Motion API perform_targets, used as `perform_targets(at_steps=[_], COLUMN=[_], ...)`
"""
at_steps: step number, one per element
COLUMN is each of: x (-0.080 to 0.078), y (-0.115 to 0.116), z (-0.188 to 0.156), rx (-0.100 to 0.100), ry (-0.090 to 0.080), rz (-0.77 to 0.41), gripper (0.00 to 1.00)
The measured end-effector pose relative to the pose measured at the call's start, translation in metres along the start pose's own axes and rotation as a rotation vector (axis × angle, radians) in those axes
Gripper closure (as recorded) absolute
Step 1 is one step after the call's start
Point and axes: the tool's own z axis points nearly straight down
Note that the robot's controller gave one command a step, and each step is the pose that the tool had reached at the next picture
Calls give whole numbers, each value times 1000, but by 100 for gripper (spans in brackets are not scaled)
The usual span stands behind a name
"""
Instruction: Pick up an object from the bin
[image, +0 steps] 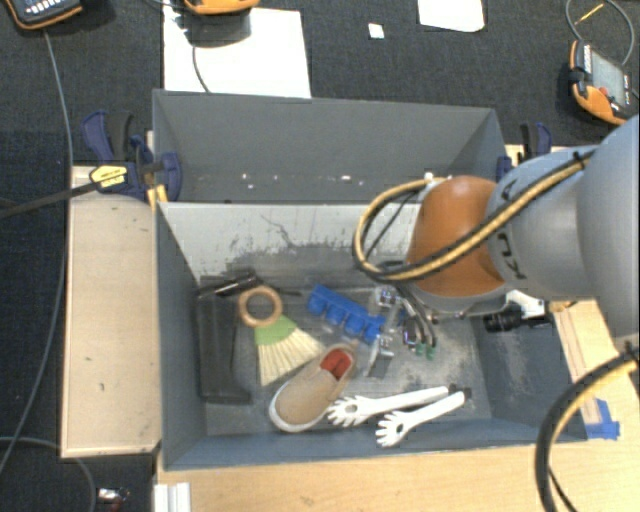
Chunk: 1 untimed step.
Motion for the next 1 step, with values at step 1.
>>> perform_targets(at_steps=[1], x=[59], y=[32], z=[-32], rx=[-2], ry=[3], rz=[-222], gripper=[0])
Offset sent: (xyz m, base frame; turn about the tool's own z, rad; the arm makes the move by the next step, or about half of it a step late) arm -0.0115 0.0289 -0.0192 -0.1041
